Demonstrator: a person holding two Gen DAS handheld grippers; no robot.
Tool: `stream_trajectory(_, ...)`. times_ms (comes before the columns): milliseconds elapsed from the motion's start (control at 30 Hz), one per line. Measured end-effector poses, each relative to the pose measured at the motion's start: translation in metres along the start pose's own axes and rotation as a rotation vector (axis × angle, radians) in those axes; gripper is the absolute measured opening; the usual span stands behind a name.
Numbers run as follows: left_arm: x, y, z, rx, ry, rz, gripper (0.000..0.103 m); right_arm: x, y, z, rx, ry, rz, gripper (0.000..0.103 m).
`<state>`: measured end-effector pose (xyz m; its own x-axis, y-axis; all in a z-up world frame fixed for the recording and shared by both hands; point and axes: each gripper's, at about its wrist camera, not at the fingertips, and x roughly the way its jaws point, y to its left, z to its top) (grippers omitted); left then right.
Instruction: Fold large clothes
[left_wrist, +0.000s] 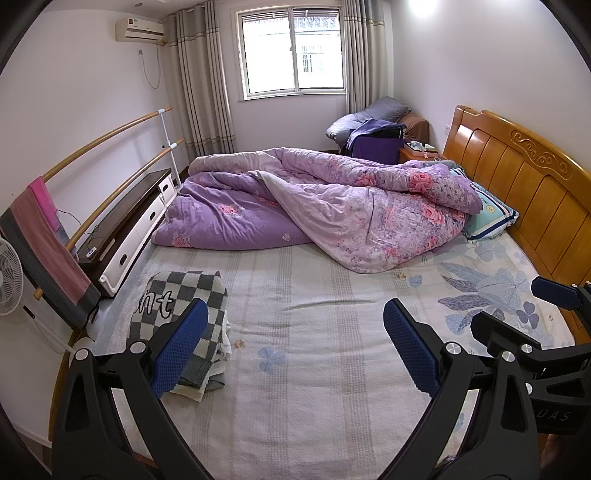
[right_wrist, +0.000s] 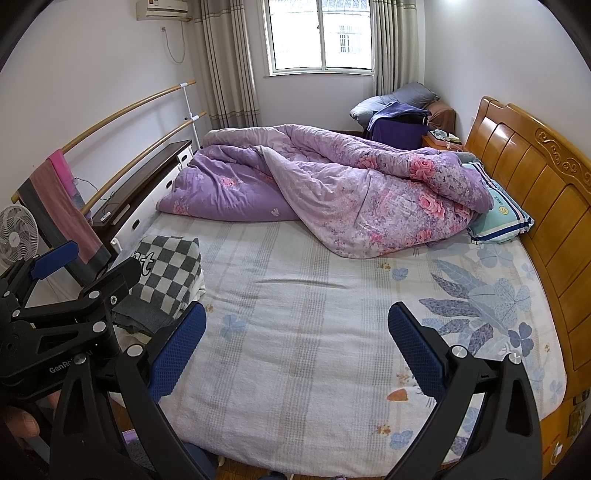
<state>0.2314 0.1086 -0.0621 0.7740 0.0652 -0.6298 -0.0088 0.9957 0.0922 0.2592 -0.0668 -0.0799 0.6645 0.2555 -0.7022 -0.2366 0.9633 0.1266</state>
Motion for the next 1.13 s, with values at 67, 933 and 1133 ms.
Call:
stream_trajectory(67, 0.001, 0.001, 0.000, 0.001, 0.001, 0.000, 0.096, 0.001, 0.001, -0.001, 0.001, 0.002, 0.002, 0.095)
stream_trajectory(933, 0.004, 0.002, 0.003, 0.005, 0.006, -0.006, 0.096, 0.004, 0.003, -0.002, 0.006, 0.011, 0.003, 0.095)
stream_trajectory(1133, 0.004, 0.018, -0.009, -0.009, 0.023, -0.003, 0.096, 0.010, 0.008, -0.006, 0.011, 0.028, 0.005, 0.095)
